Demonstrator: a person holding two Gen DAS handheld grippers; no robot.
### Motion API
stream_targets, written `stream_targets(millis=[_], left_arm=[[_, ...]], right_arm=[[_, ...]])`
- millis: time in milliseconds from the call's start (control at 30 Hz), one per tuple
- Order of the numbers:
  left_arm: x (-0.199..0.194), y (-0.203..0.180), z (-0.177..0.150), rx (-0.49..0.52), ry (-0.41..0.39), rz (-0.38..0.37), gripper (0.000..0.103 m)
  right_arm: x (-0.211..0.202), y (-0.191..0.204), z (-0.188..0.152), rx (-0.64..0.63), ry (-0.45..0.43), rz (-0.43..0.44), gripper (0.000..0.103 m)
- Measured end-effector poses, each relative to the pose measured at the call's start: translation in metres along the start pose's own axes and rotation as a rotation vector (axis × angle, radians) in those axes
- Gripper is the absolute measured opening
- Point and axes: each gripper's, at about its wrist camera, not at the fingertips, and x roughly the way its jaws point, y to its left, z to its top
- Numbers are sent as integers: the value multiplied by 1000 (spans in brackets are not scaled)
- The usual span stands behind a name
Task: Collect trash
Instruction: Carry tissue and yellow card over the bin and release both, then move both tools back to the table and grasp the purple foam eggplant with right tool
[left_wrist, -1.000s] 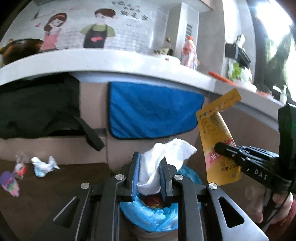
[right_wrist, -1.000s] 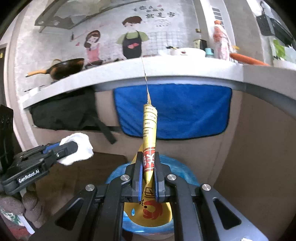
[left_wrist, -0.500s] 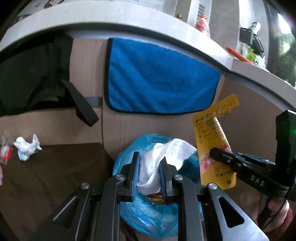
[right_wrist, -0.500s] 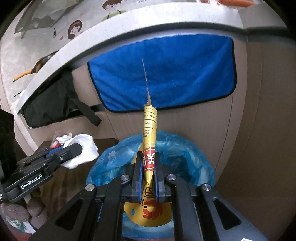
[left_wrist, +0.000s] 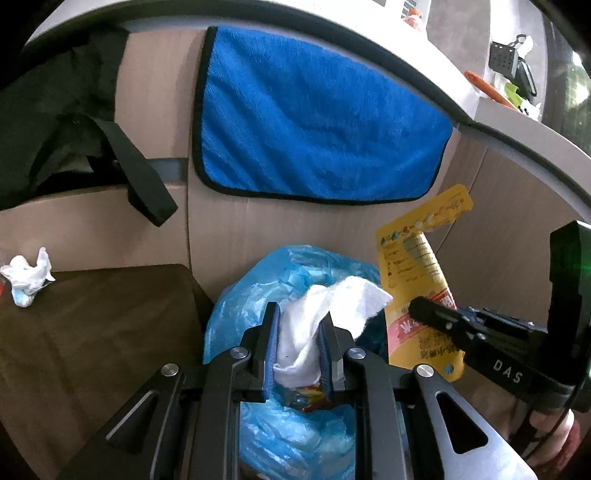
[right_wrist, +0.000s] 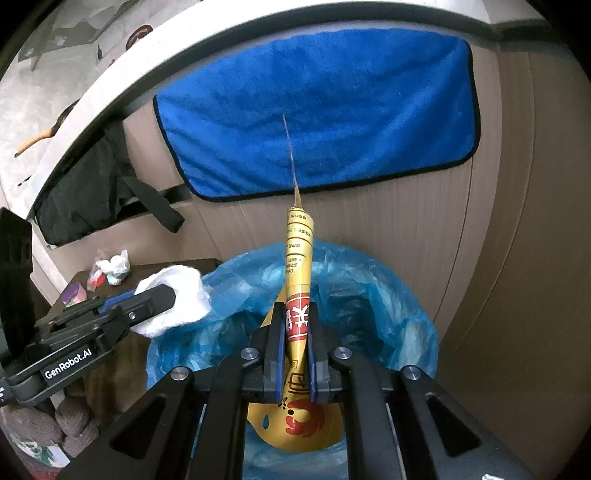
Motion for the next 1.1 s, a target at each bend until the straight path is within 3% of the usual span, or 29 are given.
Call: stream_targets(millis=[133, 200, 267, 367, 800, 1100], left_arm=[[6, 3, 0, -30, 14, -37, 24], [8, 6, 0, -40, 23, -60, 31], [7, 8, 0, -50, 18, -74, 46], [4, 11, 1, -68, 5, -78, 54], [-36, 48, 2, -133, -46, -7, 56], [-109, 126, -10, -173, -103, 147, 61]], right_arm=[[3, -4, -3, 19, 10, 5, 15], [2, -5, -4, 33, 3, 9, 40], [-1, -7, -5, 49, -12, 15, 52], [-2, -7, -6, 54, -15, 16, 52], [-12, 2, -5, 60, 1, 4, 52], [-38, 65, 10, -60, -38, 12, 57]])
